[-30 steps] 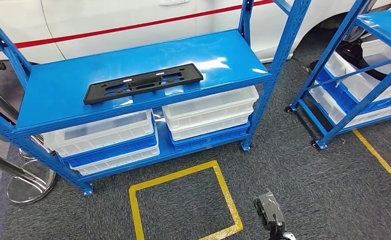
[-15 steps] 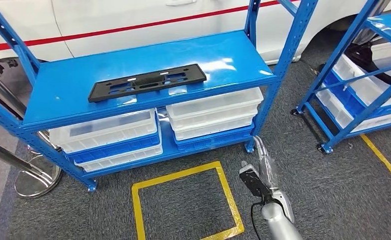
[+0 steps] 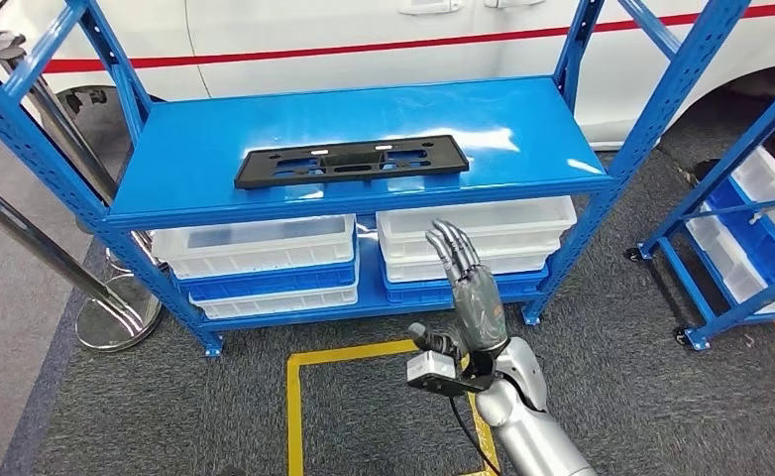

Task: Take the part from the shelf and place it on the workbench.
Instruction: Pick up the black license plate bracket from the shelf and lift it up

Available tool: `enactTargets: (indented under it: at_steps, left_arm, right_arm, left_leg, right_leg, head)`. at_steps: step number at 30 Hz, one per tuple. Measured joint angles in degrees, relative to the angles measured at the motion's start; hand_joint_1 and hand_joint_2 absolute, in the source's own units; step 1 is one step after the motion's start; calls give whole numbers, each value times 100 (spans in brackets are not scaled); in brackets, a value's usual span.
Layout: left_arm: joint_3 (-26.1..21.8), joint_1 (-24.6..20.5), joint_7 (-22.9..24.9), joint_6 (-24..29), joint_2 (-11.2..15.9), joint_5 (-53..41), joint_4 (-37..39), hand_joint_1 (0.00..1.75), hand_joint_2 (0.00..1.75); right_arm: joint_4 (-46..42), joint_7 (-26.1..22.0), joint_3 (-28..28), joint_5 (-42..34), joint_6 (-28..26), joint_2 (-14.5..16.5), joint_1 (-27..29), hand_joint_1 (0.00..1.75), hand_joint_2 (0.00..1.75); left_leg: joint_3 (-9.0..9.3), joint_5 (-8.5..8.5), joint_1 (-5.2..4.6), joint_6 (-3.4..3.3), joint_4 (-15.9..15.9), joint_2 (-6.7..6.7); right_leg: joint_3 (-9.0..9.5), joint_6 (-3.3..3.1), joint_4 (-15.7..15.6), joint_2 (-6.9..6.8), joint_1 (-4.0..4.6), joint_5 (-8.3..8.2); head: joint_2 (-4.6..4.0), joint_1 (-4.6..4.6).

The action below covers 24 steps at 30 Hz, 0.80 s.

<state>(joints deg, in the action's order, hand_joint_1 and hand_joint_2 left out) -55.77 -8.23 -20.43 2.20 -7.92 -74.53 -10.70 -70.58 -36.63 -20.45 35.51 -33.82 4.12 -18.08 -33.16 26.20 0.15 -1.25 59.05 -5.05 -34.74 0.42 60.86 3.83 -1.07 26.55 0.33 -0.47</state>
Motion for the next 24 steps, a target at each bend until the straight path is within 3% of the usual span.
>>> enactTargets:
  at_steps: [2, 4, 6, 8, 9, 10, 12, 14, 15, 18, 19, 21, 23, 24]
  left_arm:
    - [-19, -29, -8, -24, -11, -91, -1, 0, 0]
    - [-30, -33, -11, -37, -18, -146, -2, 0, 0]
    - [-36, -57, -14, -41, -25, -167, -3, 0, 0]
    - [-38, -79, -15, -43, -35, -170, -3, 0, 0]
    - [-40, -80, -16, -43, -38, -170, -3, 0, 0]
    - [-42, -77, -16, -43, -39, -170, -3, 0, 0]
    - [-46, -74, -16, -43, -39, -170, -3, 0, 0]
    - [-49, -85, -17, -43, -38, -166, -3, 0, 0]
    - [-51, -88, -19, -43, -37, -161, -3, 0, 0]
    - [-56, -79, -32, -40, -40, -122, -3, 0, 0]
    - [-58, -78, -39, -39, -45, -108, -3, 0, 0]
    - [-59, -94, -51, -38, -58, -92, -3, 0, 0]
    - [-60, -114, -44, -38, -69, -101, -3, 0, 0]
    - [-59, -119, -29, -38, -75, -122, -3, 0, 0]
  right_arm:
    - [-180, -27, -167, 21, -122, -20, -8, 0, 0]
    - [-316, -45, -264, 39, -195, -27, -27, 0, 0]
    - [-400, -50, -315, 46, -217, -32, -36, 0, 0]
    - [-430, -51, -341, 46, -220, -43, -31, 0, 0]
    - [-435, -51, -353, 46, -220, -50, -29, 0, 0]
    - [-443, -51, -363, 46, -220, -57, -28, 0, 0]
    - [-472, -42, -376, 19, -205, -64, -32, 0, 87]
    - [-496, 67, -377, -121, -64, -66, -49, 0, 175]
    - [-484, 193, -377, -248, 92, -66, -70, 0, 131]
    - [-230, 729, -371, -776, 773, -59, -259, 0, 131]
    - [-59, 886, -360, -962, 992, -57, -380, 0, 175]
    - [385, 1099, -319, -1185, 1267, -57, -682, 0, 175]
    - [845, 1216, -288, -1025, 1199, -58, -986, 0, 175]
    - [1061, 1307, -284, -741, 1012, -59, -1140, 0, 175]
  left_leg:
    - [-46, -18, 19, 72, -13, -100]
    - [-120, 77, 18, 130, 123, 27]
    - [-373, 373, 18, 178, 660, 299]
    - [-723, 665, 40, 218, 1371, 421]
    - [-817, 691, 48, 228, 1555, 443]
    - [-799, 604, 52, 229, 1516, 453]
    - [-458, 211, 49, 197, 839, 478]
    - [-98, -21, 16, 131, 130, 515]
    - [-17, -43, -4, 101, -39, 527]
    - [16, -60, -21, 22, -134, 526]
    - [35, -88, -8, -13, -176, 525]
    - [59, -136, 20, -71, -237, 528]
    - [43, -141, 17, -98, -234, 519]
    - [40, -139, 16, -101, -225, 506]
  right_leg:
    - [-3, -51, -31, -67, 9, -10]
    - [21, -126, -86, -175, -3, -33]
    - [38, -177, -122, -300, -2, -40]
    - [38, -200, -120, -434, 18, -28]
    - [39, -205, -119, -491, 26, -22]
    - [44, -203, -118, -533, 30, -16]
    - [62, -191, -117, -591, 34, -5]
    - [70, -156, -117, -632, 49, 1]
    - [68, -131, -120, -643, 51, -3]
    - [76, -37, -133, -635, 37, -20]
    - [50, -10, -67, -596, 33, 30]
    - [-169, 25, 397, -490, 27, 301]
    - [-534, 45, 1114, -428, 26, 614]
    - [-660, 56, 1343, -420, 22, 654]
  head:
    - [0, 0]
    - [0, -4]
    - [0, -9]
    - [0, -10]
    - [0, -11]
    - [0, -10]
    - [0, -12]
    - [0, -11]
    - [0, -11]
    - [0, -11]
    - [0, -10]
    - [0, -7]
    - [0, -5]
    - [0, -4]
